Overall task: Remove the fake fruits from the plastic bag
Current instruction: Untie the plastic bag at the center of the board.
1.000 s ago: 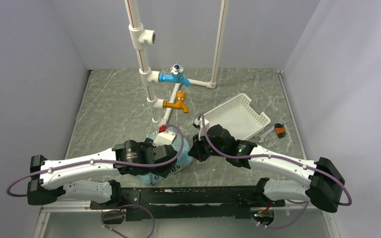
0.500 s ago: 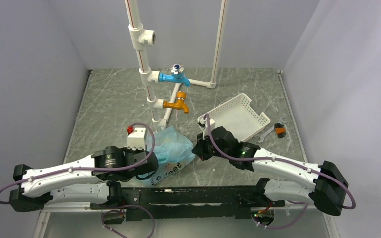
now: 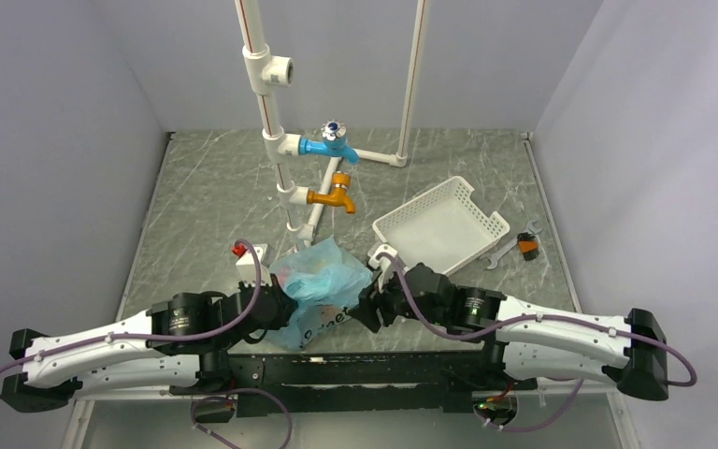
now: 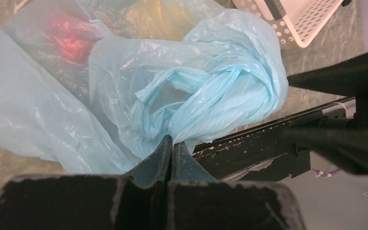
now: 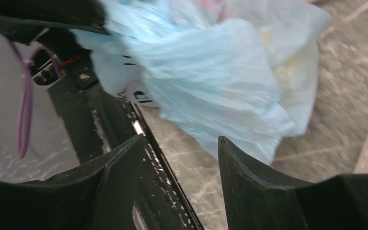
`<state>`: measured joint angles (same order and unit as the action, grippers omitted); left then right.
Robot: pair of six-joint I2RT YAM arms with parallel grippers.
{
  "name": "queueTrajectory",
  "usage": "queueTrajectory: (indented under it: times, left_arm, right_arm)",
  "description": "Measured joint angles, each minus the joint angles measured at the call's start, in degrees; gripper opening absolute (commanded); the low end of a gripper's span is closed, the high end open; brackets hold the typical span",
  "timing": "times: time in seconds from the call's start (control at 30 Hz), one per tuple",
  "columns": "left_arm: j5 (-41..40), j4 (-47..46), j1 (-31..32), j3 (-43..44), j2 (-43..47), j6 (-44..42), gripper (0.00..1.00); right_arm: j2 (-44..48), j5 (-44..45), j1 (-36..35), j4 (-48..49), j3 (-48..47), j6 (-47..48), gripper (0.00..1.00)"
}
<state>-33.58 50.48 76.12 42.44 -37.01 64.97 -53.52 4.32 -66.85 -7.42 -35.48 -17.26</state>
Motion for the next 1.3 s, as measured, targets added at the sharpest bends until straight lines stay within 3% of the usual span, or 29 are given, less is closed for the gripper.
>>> queueTrajectory:
  times: [0.3, 0.53, 0.7, 0.87, 1.13, 1.3]
  left_arm:
    - [1.11, -2.64, -0.02, 0.02, -2.93, 0.22, 0.0]
    - [2.1, -2.14, -0.02, 0.09, -5.07, 0.83, 0.0]
    - [1.77, -1.09, -0.02, 0.59, -3.19, 2.4, 0.0]
    - [0.5, 1.33, -0.02, 0.74, -1.68, 5.14, 0.0]
    - [-2.95, 10.14, -0.02, 3.02, -0.83, 14.6, 0.0]
    - [-3.87, 11.52, 0.0, 2.36, 3.65, 17.44, 0.0]
  right_arm:
    - [-4.9, 5.99, -8.96, 0.85, -7.02, 9.16, 0.76]
    - [-13.64, 16.26, -9.6, 0.61, -14.16, 12.26, 0.73]
    - [-16.59, 21.24, -9.6, 0.61, -13.7, 10.01, 0.59]
    - [-17.18, 26.64, -9.6, 0.61, -11.61, 4.96, 0.29]
    - [-11.19, 29.57, -6.54, 1.33, -4.98, -1.46, 0.17]
    - [-1.51, 22.16, 2.99, 2.32, 1.53, -6.05, 0.13]
